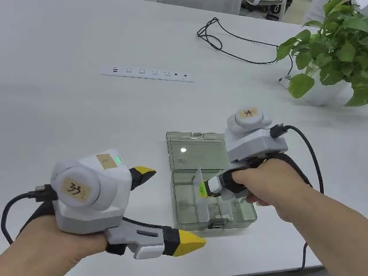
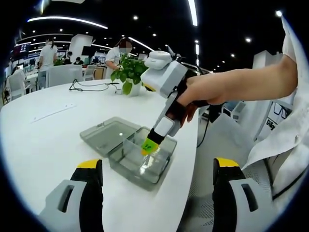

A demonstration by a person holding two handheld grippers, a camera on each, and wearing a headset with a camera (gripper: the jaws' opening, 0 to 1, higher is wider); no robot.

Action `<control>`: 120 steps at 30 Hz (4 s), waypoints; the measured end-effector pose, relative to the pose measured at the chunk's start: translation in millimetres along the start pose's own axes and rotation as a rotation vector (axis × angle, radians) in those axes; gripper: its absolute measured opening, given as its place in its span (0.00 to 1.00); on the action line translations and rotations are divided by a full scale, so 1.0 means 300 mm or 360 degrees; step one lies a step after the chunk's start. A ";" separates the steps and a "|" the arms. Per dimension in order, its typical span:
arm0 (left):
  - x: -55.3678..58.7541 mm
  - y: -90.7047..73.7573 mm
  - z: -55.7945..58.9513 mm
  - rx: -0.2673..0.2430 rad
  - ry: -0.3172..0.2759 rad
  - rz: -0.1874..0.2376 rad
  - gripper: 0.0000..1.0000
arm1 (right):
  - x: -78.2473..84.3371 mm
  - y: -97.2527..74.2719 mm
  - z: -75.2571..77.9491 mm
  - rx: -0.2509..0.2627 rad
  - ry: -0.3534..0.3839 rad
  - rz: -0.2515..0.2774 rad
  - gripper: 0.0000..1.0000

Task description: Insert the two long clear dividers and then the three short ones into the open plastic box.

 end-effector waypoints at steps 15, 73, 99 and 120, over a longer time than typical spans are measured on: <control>-0.024 -0.012 0.014 -0.0072 -0.0023 0.0001 0.96 | 0.010 0.024 0.010 -0.0070 -0.0005 0.0040 0.08; -0.122 -0.060 0.025 -0.0335 -0.0079 0.0098 0.95 | 0.098 -0.113 0.459 -0.0081 -0.1821 -0.0148 0.42; -0.126 -0.054 0.029 -0.0328 -0.0089 0.0117 0.94 | 0.111 -0.064 0.500 -0.0131 -0.1939 -0.0359 0.33; -0.166 -0.046 0.056 -0.0279 -0.0058 0.0137 0.91 | 0.063 -0.215 0.413 -0.0011 -0.1807 -0.0056 0.32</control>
Point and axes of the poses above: the centre of the closed fingertips' face, and the gripper's own axes: y roughly forward along the fingers, z roughly to its right, x roughly out of its underside, the point moved 2 cm from there along -y, roughly backward along the fingers, and after that the axes turned 1 degree about z, right-handed, at the moved point
